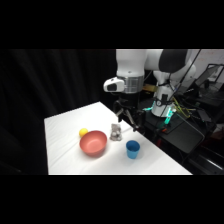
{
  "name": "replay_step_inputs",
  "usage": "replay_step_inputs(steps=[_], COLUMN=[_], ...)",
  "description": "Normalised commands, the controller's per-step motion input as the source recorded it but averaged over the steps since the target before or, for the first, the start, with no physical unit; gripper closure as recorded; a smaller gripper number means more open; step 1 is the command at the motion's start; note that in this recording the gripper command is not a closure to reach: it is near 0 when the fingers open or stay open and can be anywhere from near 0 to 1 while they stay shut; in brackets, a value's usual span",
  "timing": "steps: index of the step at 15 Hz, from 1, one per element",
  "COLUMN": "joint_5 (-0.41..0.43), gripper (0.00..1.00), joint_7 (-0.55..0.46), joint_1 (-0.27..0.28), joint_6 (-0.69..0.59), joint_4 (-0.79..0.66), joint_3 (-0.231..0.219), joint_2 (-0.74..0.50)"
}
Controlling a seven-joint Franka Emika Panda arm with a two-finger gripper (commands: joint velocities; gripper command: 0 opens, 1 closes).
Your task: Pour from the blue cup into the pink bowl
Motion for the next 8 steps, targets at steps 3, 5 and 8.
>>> replay_step_inputs(steps=[3,5,8], joint_5=[0.144,0.132,0.144], gripper=[0.00,0.00,0.00], joint_7=[0.04,0.03,0.00], joint_1=[0.106,0.083,0.053], joint_6=[0.37,0.32,0.31], joint_4=[-0.23,-0.22,-0.21], joint_3=[0.113,0.091,0.058], joint_2=[-0.11,-0.10,-0.03])
